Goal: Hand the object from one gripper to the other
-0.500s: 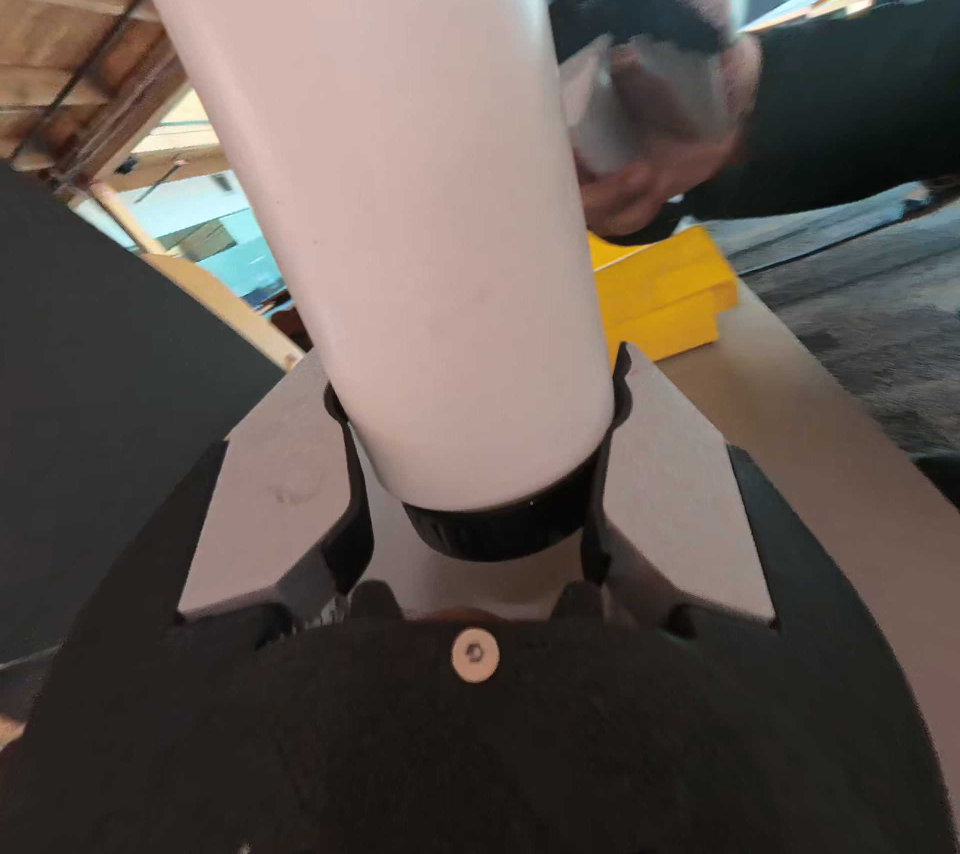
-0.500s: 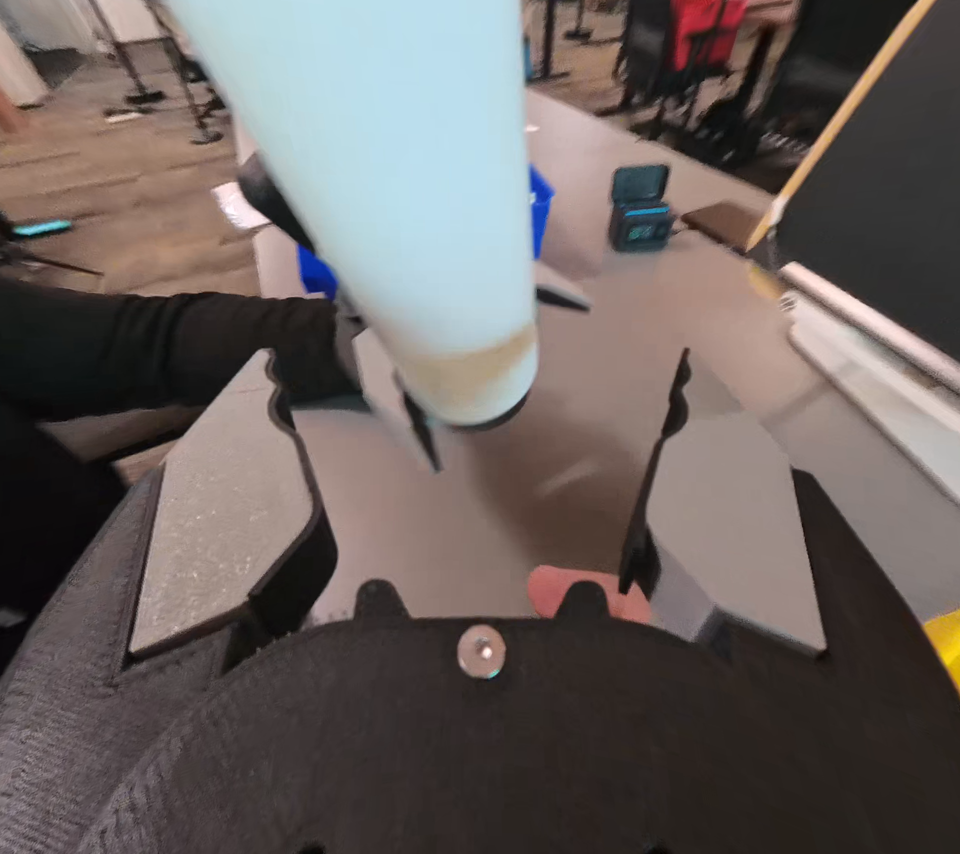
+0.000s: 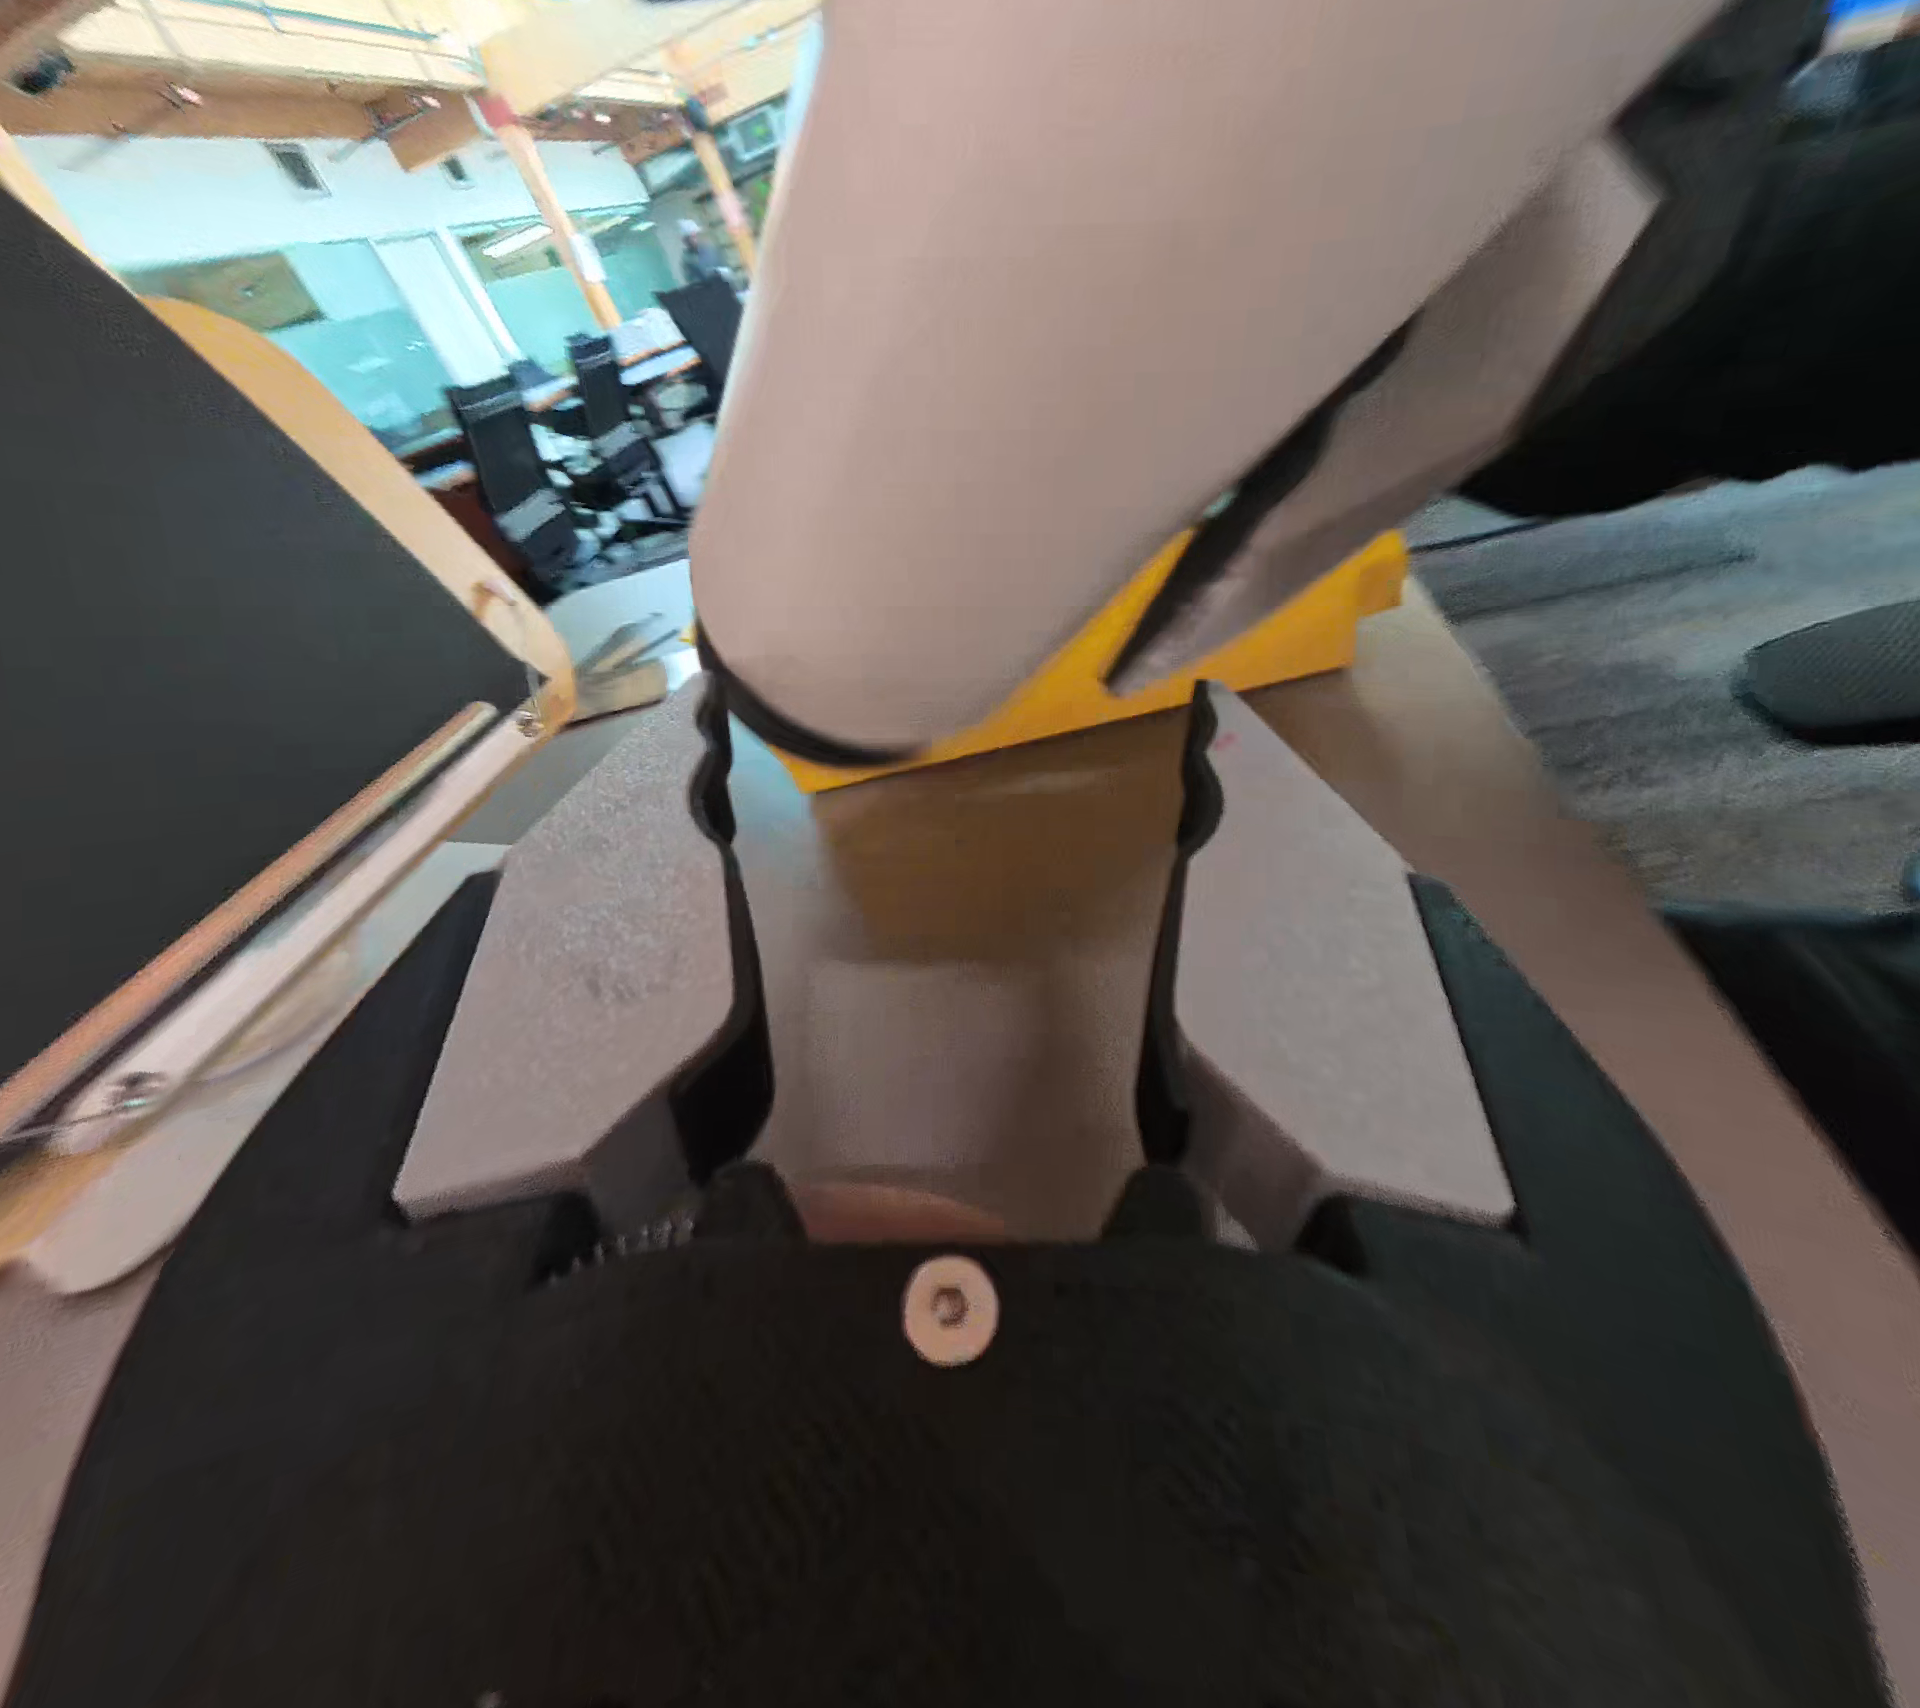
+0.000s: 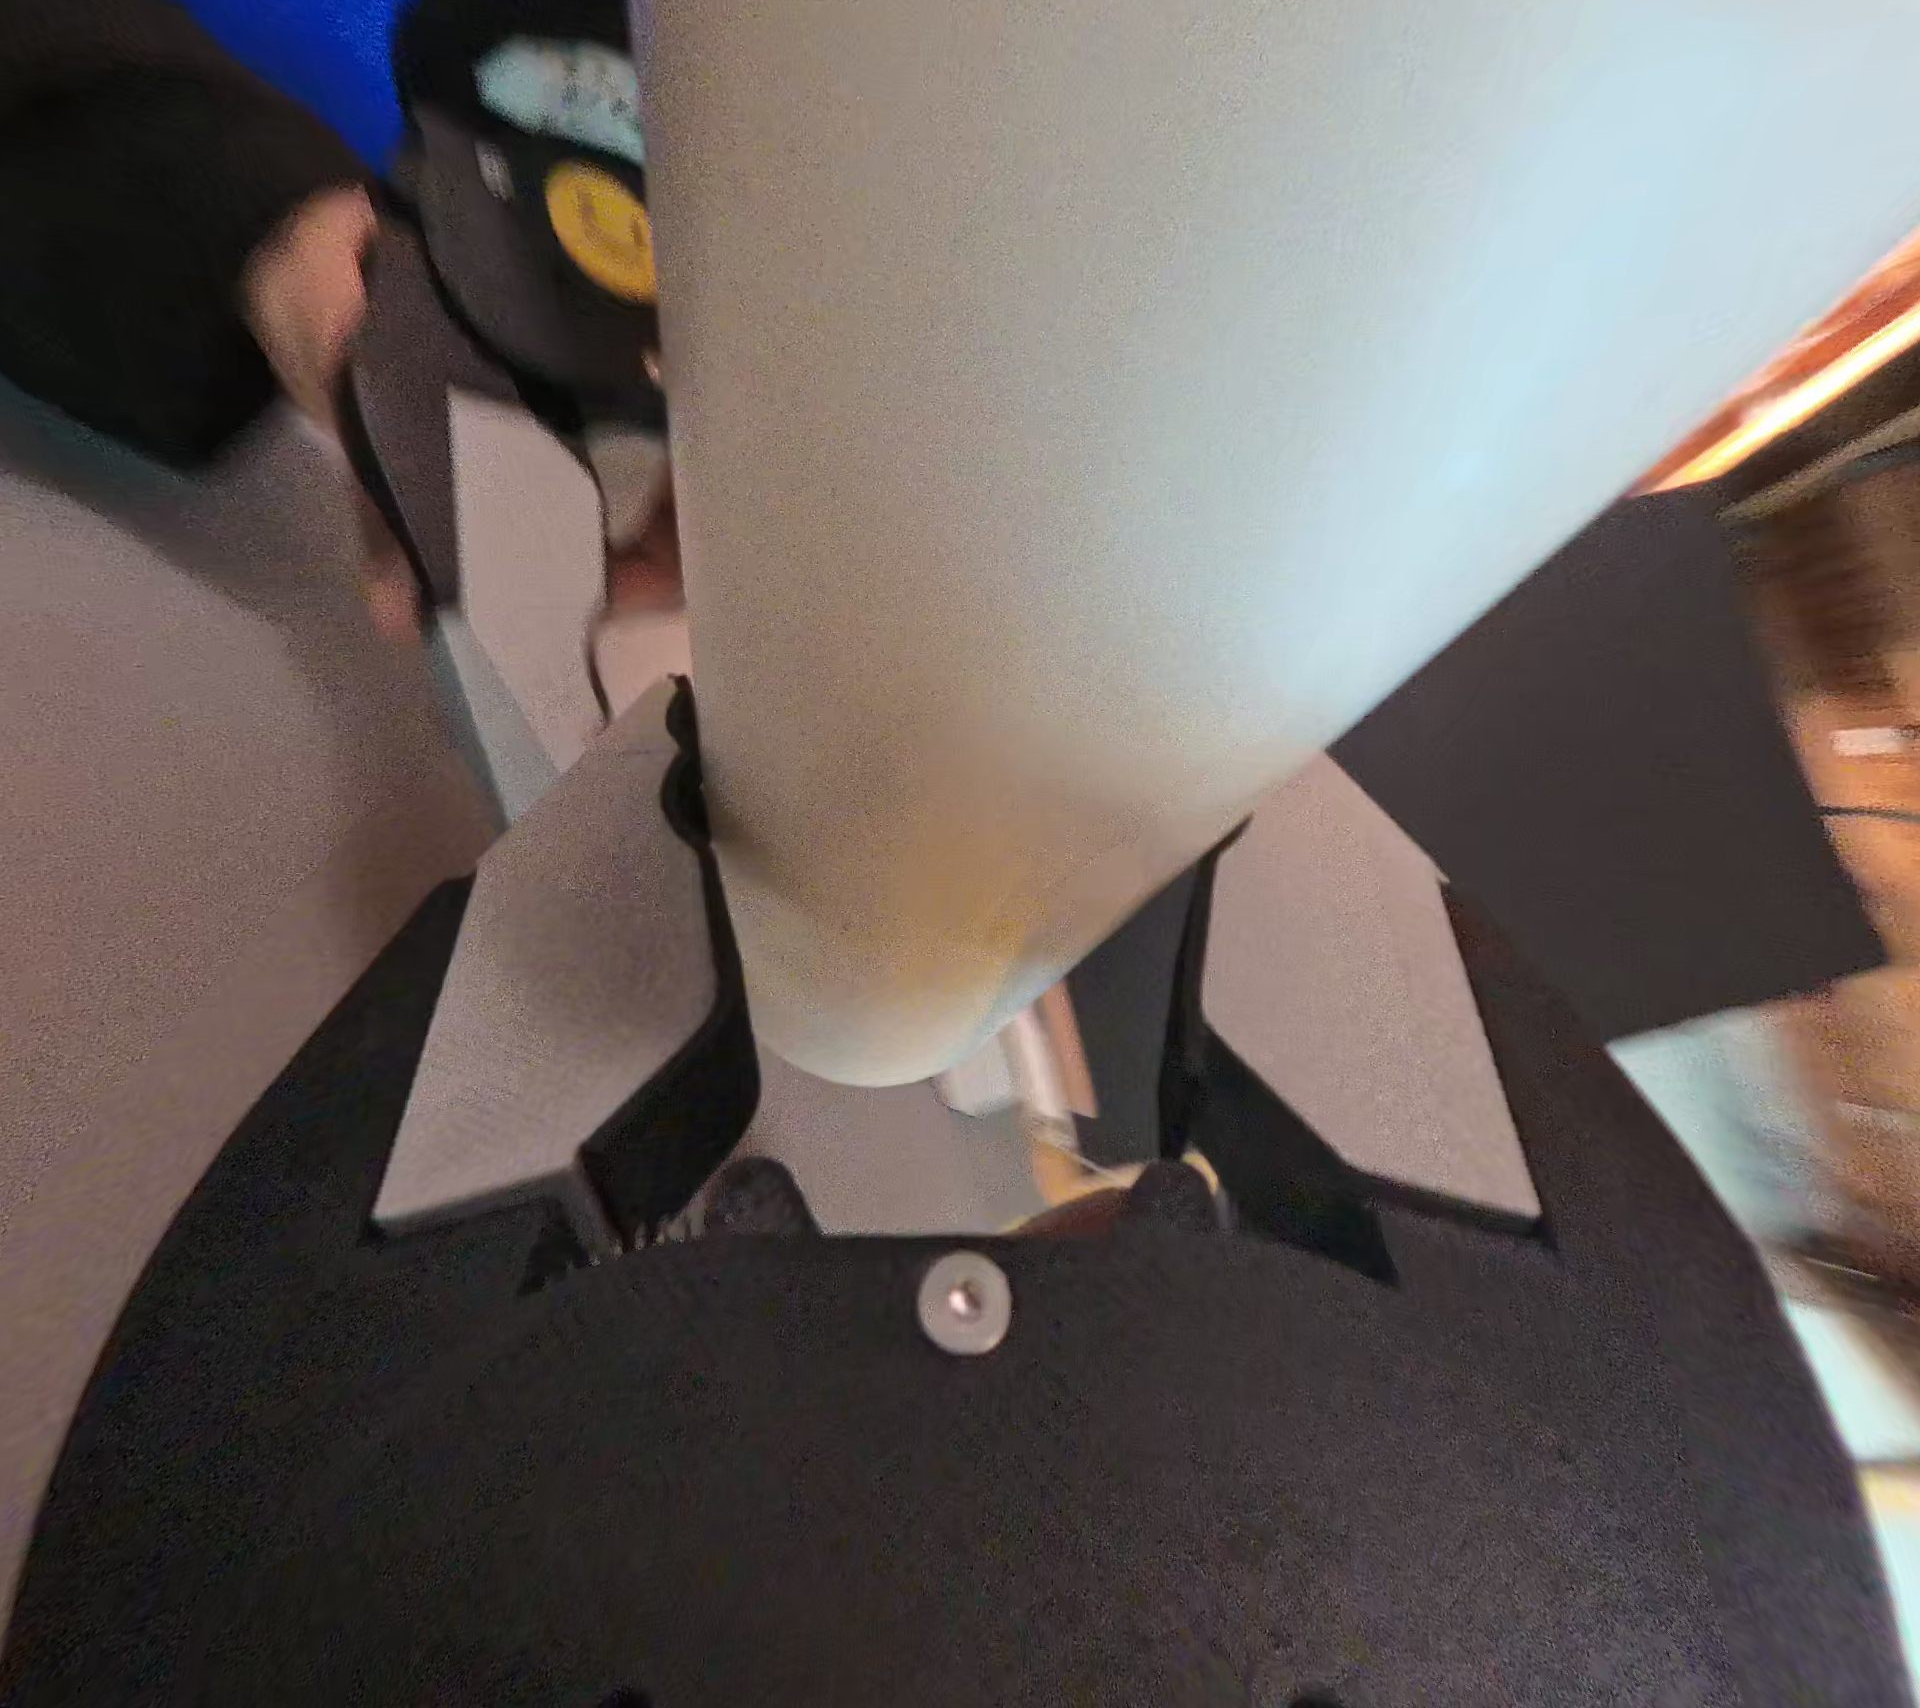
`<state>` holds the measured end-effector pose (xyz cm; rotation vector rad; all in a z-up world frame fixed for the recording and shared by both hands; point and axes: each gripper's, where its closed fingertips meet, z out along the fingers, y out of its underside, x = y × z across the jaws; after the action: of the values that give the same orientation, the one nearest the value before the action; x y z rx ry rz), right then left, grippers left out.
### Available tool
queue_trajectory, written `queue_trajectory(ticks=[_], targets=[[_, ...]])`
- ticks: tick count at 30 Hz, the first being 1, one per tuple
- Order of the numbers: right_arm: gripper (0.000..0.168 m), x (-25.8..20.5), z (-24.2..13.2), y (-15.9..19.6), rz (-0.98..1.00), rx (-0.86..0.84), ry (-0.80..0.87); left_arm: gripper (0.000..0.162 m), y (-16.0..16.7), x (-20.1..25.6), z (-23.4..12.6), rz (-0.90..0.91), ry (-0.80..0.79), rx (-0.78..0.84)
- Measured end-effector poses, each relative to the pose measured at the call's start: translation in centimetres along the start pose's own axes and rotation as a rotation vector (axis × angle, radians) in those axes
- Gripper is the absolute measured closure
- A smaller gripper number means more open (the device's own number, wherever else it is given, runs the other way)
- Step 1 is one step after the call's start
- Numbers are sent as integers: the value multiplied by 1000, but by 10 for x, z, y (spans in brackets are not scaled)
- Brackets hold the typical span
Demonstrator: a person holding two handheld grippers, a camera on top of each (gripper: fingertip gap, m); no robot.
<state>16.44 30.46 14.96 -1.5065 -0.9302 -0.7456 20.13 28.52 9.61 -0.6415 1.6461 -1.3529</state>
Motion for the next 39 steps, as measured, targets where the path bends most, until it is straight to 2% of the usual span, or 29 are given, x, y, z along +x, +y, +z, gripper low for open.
queue_trajectory(ticks=[1,5,6,7,9,10,11,12,17,19,21,23,25,29,31,35,37,39], targets=[[72,9,-2,5,-101,-42,67,76,-3,1,-5,-64,44,15],[72,43,-14,26,-559,-208,321,59,-25,22,-20,-426,338,103],[72,47,-17,30,-700,-232,364,70,-28,27,-23,-513,407,108],[72,50,-19,33,-795,-237,407,94,-21,31,-23,-564,449,68],[73,48,-22,38,-911,-227,399,110,-8,44,-20,-709,536,-31],[73,49,-23,40,-963,-228,398,104,-7,54,-23,-748,623,-50],[73,52,-25,44,-1004,-239,395,81,-10,56,-23,-789,669,-38],[73,54,-27,48,-1023,-250,378,67,-14,52,-23,-827,673,-13],[74,48,-32,63,-1057,-256,300,69,-51,34,-38,-938,723,207],[74,42,-24,64,-1061,-278,300,63,-52,44,-30,-956,742,177],[74,30,-11,60,-1098,-263,282,51,-38,54,-12,-979,715,74],[74,17,3,55,-1144,-246,247,53,-25,62,0,-1013,709,15],[76,10,18,58,-1173,-301,202,50,-21,70,6,-1064,745,-8],[84,19,35,66,-1226,-388,196,56,4,68,22,-1017,627,-96],[88,29,32,62,-1171,-359,236,65,8,54,22,-940,535,-86],[94,56,9,73,-922,-356,286,66,14,21,18,-817,311,-107],[95,52,-3,109,-579,-464,175,66,23,2,17,-690,147,-152],[66,29,-10,132,-78,-503,34,66,26,-15,14,-603,10,-162]])
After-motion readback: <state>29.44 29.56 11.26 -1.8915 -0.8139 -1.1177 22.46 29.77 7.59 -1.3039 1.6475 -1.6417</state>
